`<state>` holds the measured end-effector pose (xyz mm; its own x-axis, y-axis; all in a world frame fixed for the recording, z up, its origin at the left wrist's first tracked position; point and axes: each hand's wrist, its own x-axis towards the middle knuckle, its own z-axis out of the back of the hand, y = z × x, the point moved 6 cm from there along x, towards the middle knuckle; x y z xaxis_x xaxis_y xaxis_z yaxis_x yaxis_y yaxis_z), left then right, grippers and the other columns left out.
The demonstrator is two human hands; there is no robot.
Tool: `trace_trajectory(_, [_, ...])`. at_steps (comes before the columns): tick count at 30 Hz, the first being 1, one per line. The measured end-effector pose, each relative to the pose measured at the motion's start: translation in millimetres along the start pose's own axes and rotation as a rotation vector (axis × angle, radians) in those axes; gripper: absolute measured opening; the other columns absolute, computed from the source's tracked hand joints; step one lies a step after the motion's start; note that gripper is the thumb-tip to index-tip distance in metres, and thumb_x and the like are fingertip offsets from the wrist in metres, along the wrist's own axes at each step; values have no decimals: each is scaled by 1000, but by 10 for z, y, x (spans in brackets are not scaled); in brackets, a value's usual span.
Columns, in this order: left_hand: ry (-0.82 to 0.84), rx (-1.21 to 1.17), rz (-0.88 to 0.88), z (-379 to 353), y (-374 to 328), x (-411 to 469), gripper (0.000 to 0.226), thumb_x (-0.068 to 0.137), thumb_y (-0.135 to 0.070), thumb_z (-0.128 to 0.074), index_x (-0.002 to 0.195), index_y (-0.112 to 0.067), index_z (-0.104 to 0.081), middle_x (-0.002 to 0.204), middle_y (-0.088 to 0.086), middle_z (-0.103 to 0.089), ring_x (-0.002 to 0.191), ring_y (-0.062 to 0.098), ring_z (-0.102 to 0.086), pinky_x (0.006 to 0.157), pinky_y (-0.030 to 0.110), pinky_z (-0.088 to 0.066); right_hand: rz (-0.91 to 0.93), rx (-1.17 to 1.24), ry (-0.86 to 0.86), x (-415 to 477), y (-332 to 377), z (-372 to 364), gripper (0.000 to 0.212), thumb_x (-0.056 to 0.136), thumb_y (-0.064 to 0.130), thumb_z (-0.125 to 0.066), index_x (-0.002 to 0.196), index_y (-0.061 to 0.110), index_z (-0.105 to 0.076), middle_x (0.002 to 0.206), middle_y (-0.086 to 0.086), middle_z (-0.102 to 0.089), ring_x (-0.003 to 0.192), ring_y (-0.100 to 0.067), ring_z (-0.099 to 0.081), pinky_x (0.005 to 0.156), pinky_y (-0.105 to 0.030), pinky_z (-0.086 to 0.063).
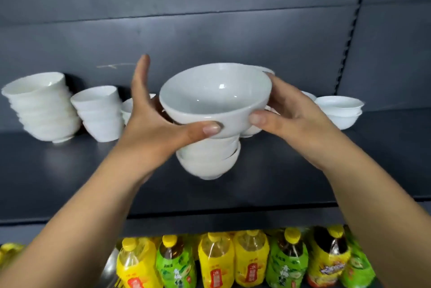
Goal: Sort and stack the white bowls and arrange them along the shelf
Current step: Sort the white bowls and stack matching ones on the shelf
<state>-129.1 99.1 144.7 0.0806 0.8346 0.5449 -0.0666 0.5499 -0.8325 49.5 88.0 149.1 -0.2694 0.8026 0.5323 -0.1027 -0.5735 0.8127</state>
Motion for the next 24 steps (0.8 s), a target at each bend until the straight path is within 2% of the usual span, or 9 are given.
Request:
trace_trajectory(3, [54, -18, 40, -394, -19, 166, 141, 23, -39, -78, 145, -35, -7, 126, -13, -52, 111, -2, -55, 96, 28, -45, 4, -44, -50, -86, 70, 401, 58, 58, 35, -71, 113, 29, -55, 110, 19, -65, 109, 2, -57, 83, -10, -44])
trace_trajectory(5, [117, -57, 55, -709, -10, 265, 136, 24, -39, -79, 145, -27, -17, 125, -14, -54, 112, -1, -54, 95, 28, -46, -4, -86, -62, -142, 85, 699, 57, 57, 31, -74, 111, 30, -56, 107, 21, -66, 106, 3, -59, 81, -9, -45])
trace_trajectory(7, [173, -101, 42, -1003, 10, 376, 115, 29, -34, -83, 134, -19, -38, 122, -3, -60, 111, 12, -59, 94, 38, -49, -16, -113, -72, -156, 67, 985, 59, 57, 25, -76, 112, 29, -57, 110, 19, -66, 106, 1, -60, 82, -10, -46])
trace_trajectory(9, [185, -115, 32, -1295, 9, 509, 99, 31, -33, -84, 122, -19, -49, 117, -1, -64, 108, 17, -61, 93, 43, -50, -22, -118, -78, -135, 45, 1280, 59, 56, 28, -74, 113, 28, -57, 112, 16, -67, 107, -2, -61, 82, -12, -47])
trace_trajectory(12, [167, -140, 14, -1672, 14, 728, 94, 31, -33, -83, 118, -19, -51, 107, -7, -67, 102, 11, -64, 83, 30, -54, -32, -114, -72, -35, -26, 1699, 57, 55, 28, -73, 111, 27, -58, 106, 18, -68, 103, 0, -62, 79, -12, -48])
trace_trajectory(15, [111, -143, -34, -1979, 5, 966, 88, 30, -31, -84, 113, -21, -55, 101, -11, -68, 96, 5, -65, 75, 21, -53, -32, -132, -43, 151, -122, 2112, 58, 55, 20, -77, 109, 27, -58, 103, 18, -69, 101, 0, -63, 78, -13, -49])
trace_trajectory(17, [52, -122, -48, -2139, 55, 1121, 87, 29, -33, -84, 111, -27, -55, 104, -14, -67, 100, 5, -63, 81, 27, -54, -28, -155, -16, 295, -192, 2327, 58, 57, 21, -78, 110, 27, -58, 105, 16, -68, 103, -1, -62, 81, -13, -48])
trace_trajectory(20, [-113, 10, -57, -2336, 248, 1315, 103, 25, -44, -85, 120, -33, -47, 123, -11, -55, 115, 9, -54, 95, 37, -49, -62, -138, 51, 497, -420, 2600, 59, 62, 5, -80, 113, 23, -56, 112, 12, -64, 106, 1, -59, 84, -14, -47])
trace_trajectory(24, [-259, 220, -54, -2551, 604, 1477, 114, 24, -55, -82, 128, -27, -44, 128, -2, -50, 121, 16, -48, 98, 40, -46, -153, -106, 133, 734, -955, 2789, 61, 63, 3, -76, 118, 18, -54, 115, 6, -63, 106, -2, -60, 83, -16, -49])
